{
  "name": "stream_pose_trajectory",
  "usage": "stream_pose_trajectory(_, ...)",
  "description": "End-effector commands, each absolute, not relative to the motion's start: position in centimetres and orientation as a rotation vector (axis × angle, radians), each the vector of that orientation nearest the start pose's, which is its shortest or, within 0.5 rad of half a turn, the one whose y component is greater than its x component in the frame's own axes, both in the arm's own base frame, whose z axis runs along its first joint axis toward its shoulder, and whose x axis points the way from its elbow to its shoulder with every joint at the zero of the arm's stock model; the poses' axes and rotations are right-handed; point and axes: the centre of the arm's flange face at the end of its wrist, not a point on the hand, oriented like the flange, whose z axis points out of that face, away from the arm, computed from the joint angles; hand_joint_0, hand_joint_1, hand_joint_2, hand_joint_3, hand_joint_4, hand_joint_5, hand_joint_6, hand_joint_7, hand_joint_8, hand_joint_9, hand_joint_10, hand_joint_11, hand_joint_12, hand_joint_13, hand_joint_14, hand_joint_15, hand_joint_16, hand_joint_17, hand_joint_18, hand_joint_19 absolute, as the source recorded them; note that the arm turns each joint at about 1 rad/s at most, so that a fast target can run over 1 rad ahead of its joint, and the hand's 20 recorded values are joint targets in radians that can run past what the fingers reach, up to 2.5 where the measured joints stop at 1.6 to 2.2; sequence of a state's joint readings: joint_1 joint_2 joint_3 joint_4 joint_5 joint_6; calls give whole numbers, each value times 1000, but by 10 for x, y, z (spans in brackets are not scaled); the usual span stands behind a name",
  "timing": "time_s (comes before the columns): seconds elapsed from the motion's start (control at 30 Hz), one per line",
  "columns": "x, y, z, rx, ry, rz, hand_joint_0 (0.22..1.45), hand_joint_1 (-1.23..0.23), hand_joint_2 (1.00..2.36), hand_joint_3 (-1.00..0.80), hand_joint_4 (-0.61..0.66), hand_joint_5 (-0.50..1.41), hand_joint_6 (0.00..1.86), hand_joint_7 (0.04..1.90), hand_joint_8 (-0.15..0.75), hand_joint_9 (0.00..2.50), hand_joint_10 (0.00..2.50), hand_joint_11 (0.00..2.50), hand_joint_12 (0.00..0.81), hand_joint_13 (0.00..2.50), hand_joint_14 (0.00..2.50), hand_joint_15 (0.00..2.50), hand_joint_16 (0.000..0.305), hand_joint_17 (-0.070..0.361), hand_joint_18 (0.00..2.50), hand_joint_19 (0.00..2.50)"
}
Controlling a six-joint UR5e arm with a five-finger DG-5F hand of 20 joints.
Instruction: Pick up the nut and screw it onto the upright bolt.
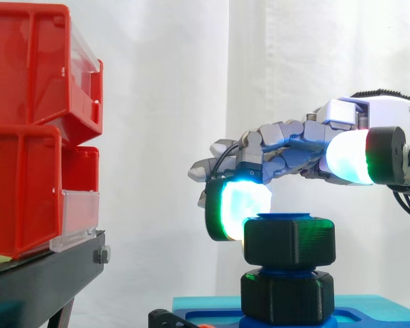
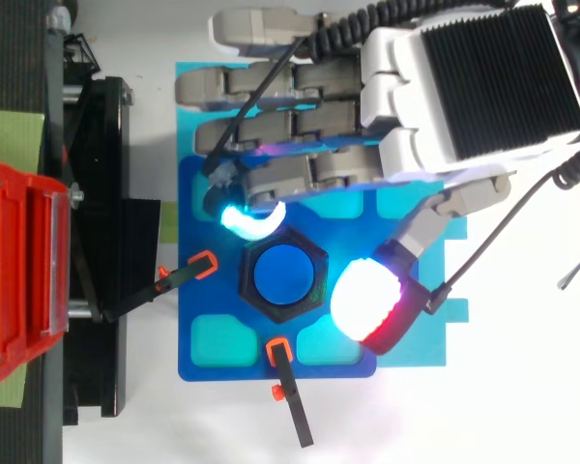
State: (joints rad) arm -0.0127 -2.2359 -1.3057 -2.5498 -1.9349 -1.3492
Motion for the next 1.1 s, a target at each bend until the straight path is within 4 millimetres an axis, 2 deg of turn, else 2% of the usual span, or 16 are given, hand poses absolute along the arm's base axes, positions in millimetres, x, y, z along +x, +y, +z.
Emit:
stream_pose_trajectory(0.0, 731, -116, 265, -150, 1394, 412, 491, -224, 1000, -500, 216, -72, 502, 1311, 262, 572, 0, 0, 257, 219, 0, 0, 27, 60, 0, 0)
stream_pose_trajectory(0.17, 729, -124, 264, -161, 1395, 402, 498, -246, 1000, -500, 222, -34, 500, 1423, 268, 656, 0, 0, 241, 282, 0, 0, 25, 56, 0, 0)
stream_pose_trajectory(0.33, 727, -133, 265, -170, 1386, 394, 502, -250, 1000, -500, 222, -31, 501, 1407, 264, 690, 0, 0, 234, 314, 0, 0, 22, 51, 0, 0)
stream_pose_trajectory(0.43, 728, -134, 267, -175, 1372, 393, 495, -239, 1000, -500, 249, -75, 504, 1181, 259, 666, 0, 0, 247, 298, 0, 0, 24, 53, 0, 0)
stream_pose_trajectory(0.47, 728, -134, 268, -175, 1367, 393, 492, -236, 1000, -500, 271, -90, 504, 1053, 246, 636, 0, 0, 253, 279, 0, 0, 24, 55, 0, 0)
stream_pose_trajectory(0.5, 729, -133, 269, -178, 1355, 393, 489, -230, 1000, -500, 274, -98, 504, 1011, 247, 624, 0, 0, 256, 268, 0, 0, 25, 57, 0, 0)
stream_pose_trajectory(0.57, 731, -131, 271, -184, 1338, 393, 479, -208, 1000, -500, 243, -128, 503, 839, 230, 536, 0, 0, 269, 197, 0, 0, 29, 65, 0, 0)
stream_pose_trajectory(0.67, 733, -125, 272, -191, 1326, 399, 467, -180, 1000, -500, 202, -160, 502, 718, 210, 422, 0, 0, 290, 99, 0, 0, 33, 75, 0, 0)
stream_pose_trajectory(0.87, 735, -111, 270, -195, 1334, 412, 454, -124, 1000, -500, 152, -192, 501, 632, 191, 265, 0, 0, 303, 0, 0, 0, 38, 85, 0, 0)
stream_pose_trajectory(1.07, 736, -93, 267, -179, 1377, 422, 450, -104, 1000, -500, 145, -199, 501, 628, 189, 225, 0, 0, 308, 0, 0, 0, 40, 89, 0, 0)
